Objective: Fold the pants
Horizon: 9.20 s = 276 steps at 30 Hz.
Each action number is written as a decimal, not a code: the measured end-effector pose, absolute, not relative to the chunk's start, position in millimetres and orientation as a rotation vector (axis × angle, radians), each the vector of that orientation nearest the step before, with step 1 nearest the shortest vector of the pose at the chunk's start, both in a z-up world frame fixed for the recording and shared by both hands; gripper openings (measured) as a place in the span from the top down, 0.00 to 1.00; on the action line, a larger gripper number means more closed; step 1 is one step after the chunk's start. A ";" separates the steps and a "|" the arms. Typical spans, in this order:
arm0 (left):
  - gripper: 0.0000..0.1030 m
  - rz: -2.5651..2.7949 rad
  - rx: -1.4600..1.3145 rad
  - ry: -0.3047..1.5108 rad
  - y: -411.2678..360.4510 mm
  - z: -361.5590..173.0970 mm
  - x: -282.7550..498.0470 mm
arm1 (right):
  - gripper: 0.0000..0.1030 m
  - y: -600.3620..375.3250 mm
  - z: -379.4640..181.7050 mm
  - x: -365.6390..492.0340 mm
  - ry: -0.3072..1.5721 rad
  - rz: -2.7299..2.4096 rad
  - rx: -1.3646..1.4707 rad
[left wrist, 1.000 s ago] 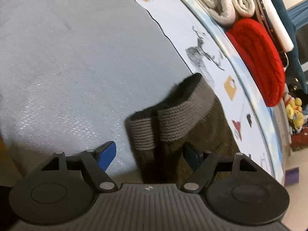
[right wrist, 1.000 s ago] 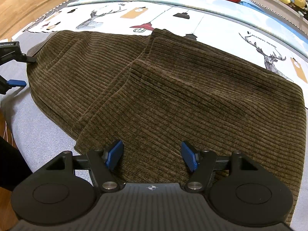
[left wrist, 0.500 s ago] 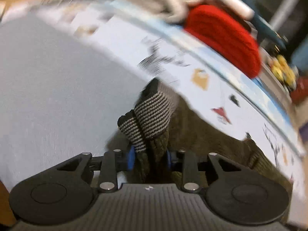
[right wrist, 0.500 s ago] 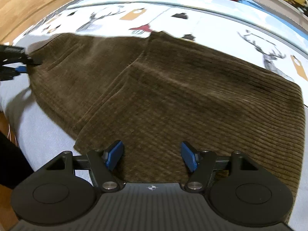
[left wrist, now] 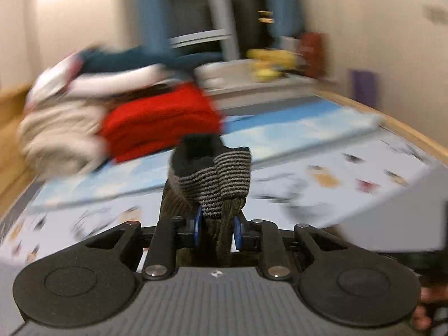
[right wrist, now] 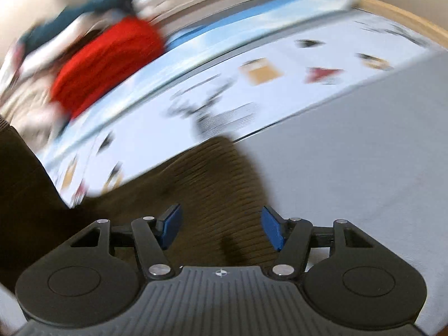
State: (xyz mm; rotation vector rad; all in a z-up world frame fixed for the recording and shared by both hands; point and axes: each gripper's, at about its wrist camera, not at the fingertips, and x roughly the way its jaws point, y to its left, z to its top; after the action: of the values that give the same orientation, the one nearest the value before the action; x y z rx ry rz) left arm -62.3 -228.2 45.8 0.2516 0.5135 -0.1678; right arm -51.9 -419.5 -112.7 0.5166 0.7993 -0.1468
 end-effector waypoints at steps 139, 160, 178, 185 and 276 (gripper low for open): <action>0.16 -0.440 -0.484 1.268 -75.8 -162.4 104.7 | 0.15 -413.4 -163.6 -22.4 0.971 -0.087 0.512; 0.40 -0.119 -0.416 0.967 98.7 -88.0 145.6 | 0.33 -239.3 -126.3 84.1 0.907 0.041 0.230; 0.15 -0.098 -0.006 0.850 34.2 -36.4 50.7 | 0.14 -229.0 -43.5 20.3 0.769 0.036 0.006; 0.10 -0.030 -0.011 0.665 -1.5 -3.0 -52.6 | 0.04 -220.3 -20.8 -61.4 0.546 0.046 -0.027; 0.06 -0.010 -0.062 0.861 -42.3 -77.7 -55.0 | 0.02 -182.3 -80.7 -60.1 0.723 0.092 -0.088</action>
State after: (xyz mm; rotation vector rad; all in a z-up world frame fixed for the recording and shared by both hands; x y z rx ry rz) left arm -55.0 -42.3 -77.7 -0.0621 0.8608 -0.0096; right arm -60.1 -182.3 -80.7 -0.0880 0.7232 0.0921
